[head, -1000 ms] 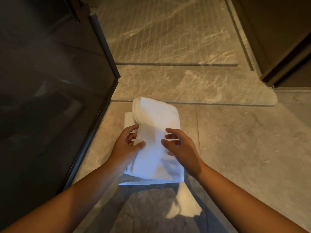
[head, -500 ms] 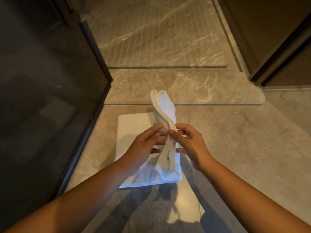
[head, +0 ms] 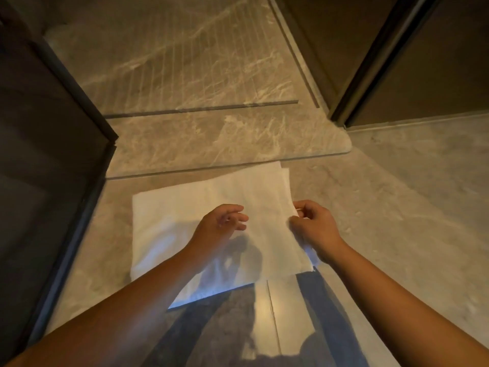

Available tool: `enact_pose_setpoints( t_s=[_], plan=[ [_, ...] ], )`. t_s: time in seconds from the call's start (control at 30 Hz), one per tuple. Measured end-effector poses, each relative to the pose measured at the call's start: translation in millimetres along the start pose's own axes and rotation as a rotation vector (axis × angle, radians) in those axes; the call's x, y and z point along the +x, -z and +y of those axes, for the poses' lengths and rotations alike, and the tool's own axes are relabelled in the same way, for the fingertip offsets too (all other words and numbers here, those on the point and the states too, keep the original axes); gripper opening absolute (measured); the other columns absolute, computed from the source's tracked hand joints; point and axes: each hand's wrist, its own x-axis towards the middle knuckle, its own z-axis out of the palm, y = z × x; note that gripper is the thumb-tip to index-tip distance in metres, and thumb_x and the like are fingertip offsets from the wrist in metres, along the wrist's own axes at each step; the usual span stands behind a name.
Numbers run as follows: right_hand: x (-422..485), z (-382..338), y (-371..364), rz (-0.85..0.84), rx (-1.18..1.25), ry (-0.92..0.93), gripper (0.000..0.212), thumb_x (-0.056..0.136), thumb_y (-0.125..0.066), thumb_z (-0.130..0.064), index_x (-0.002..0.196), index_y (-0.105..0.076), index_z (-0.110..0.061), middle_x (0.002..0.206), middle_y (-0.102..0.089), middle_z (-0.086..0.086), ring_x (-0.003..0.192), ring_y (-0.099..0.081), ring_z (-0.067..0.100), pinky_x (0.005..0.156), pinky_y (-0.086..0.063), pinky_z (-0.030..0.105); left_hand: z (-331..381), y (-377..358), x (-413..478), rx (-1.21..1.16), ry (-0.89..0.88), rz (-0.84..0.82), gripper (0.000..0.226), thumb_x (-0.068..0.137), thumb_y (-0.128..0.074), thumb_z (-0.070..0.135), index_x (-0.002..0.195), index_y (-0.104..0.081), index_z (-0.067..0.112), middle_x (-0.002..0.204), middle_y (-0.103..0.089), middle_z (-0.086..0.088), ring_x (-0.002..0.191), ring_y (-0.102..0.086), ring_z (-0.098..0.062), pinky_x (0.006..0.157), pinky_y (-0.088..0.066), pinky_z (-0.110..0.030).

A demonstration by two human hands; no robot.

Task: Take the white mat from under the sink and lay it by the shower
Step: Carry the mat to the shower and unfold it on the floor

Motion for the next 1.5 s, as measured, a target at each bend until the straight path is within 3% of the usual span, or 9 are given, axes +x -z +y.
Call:
enact_pose_setpoints(
  t_s=[0.13, 0.23, 0.43, 0.67, 0.77, 0.9, 1.0, 1.3, 1.5],
  plan=[
    [12.4, 22.4, 25.4, 0.078, -0.086, -0.070, 0.023, 0.086, -0.056, -0.006, 0.109, -0.059, -0.008, 0.091, -0.064, 0.011, 0.080, -0.062, 0.027, 0.078, -0.053, 0.038, -24.1, 10.3, 7.4, 0.208, -0.014, 0.084, 0.018, 0.091, -0.050, 0.006, 0.105, -0.057, 0.016, 0.105, -0.063, -0.007, 0.100, -0.060, -0.019, 0.085, -0.047, -0.029],
    [9.9, 30.6, 25.7, 0.047, -0.239, -0.031, 0.033, 0.086, -0.058, -0.010, 0.118, -0.053, -0.011, 0.102, -0.059, 0.004, 0.089, -0.055, 0.019, 0.080, -0.046, 0.029, -41.7, 19.7, 7.8, 0.432, -0.035, 0.104, 0.023, 0.088, -0.056, 0.012, 0.109, -0.057, 0.022, 0.112, -0.059, 0.002, 0.106, -0.053, -0.012, 0.085, -0.039, -0.025],
    [-1.2, 31.8, -3.5, -0.174, -0.383, 0.185, 0.043, 0.083, -0.061, -0.006, 0.124, -0.050, -0.009, 0.126, -0.053, 0.012, 0.106, -0.052, 0.022, 0.087, -0.039, 0.026, -65.4, 45.0, 1.6, 0.830, -0.091, 0.095, 0.041, 0.087, -0.057, 0.017, 0.127, -0.048, 0.013, 0.140, -0.043, -0.007, 0.131, -0.035, -0.024, 0.106, -0.027, -0.034],
    [-0.4, 36.2, -47.6, -0.417, -0.745, 0.483, 0.056, 0.086, -0.059, -0.027, 0.137, -0.036, -0.020, 0.146, -0.034, 0.004, 0.132, -0.030, 0.020, 0.105, -0.026, 0.029, -95.1, 72.8, -21.2, 0.853, -0.096, 0.167, 0.049, 0.082, -0.064, 0.027, 0.127, -0.049, 0.016, 0.142, -0.040, -0.003, 0.133, -0.033, -0.024, 0.107, -0.026, -0.032],
    [3.1, 37.8, -62.5, -0.507, -0.923, 0.584, 0.067, 0.084, -0.059, -0.037, 0.141, -0.026, -0.024, 0.153, -0.018, 0.005, 0.139, -0.017, 0.021, 0.111, -0.024, 0.036, -111.3, 86.7, -29.1, 0.934, -0.078, 0.122, 0.051, 0.084, -0.060, 0.036, 0.130, -0.044, 0.021, 0.149, -0.029, 0.003, 0.139, -0.019, -0.018, 0.113, -0.019, -0.037],
    [9.5, 43.5, -67.6, -0.589, -1.143, 0.527, 0.079, 0.083, -0.054, -0.051, 0.144, -0.009, -0.030, 0.156, 0.006, 0.002, 0.142, 0.002, 0.023, 0.111, -0.023, 0.051, -127.0, 97.9, -34.4, 1.088, -0.053, -0.055, 0.066, 0.083, -0.056, 0.049, 0.139, -0.026, 0.032, 0.155, -0.003, 0.009, 0.137, 0.014, -0.005, 0.114, -0.001, -0.041],
    [9.6, 47.3, -64.5, -0.583, -1.156, 0.487, 0.079, 0.083, -0.051, -0.055, 0.144, -0.006, -0.031, 0.156, 0.010, 0.000, 0.142, 0.006, 0.021, 0.108, -0.022, 0.057, -127.3, 96.4, -31.8, 1.136, -0.061, -0.082, 0.069, 0.083, -0.054, 0.051, 0.141, -0.019, 0.036, 0.155, 0.005, 0.012, 0.130, 0.022, -0.002, 0.113, 0.002, -0.042],
    [-1.5, 62.3, -37.0, -0.561, -1.137, 0.369, 0.083, 0.083, -0.049, -0.057, 0.143, 0.005, -0.033, 0.154, 0.019, -0.002, 0.141, 0.014, 0.020, 0.107, -0.015, 0.063, -102.5, 76.5, -10.5, 1.122, -0.075, -0.196, 0.067, 0.085, -0.057, 0.042, 0.141, -0.023, 0.030, 0.156, 0.004, 0.008, 0.141, 0.011, -0.011, 0.113, 0.002, -0.047],
    [-13.5, 62.4, -37.2, -0.523, -1.079, 0.385, 0.081, 0.083, -0.052, -0.054, 0.144, -0.003, -0.030, 0.156, 0.010, 0.003, 0.142, 0.005, 0.023, 0.113, -0.020, 0.049, -105.8, 76.5, -29.9, 1.044, -0.106, 0.076, 0.051, 0.084, -0.062, 0.030, 0.129, -0.044, 0.018, 0.150, -0.023, -0.010, 0.139, -0.019, -0.025, 0.110, -0.025, -0.041]
  ],
)
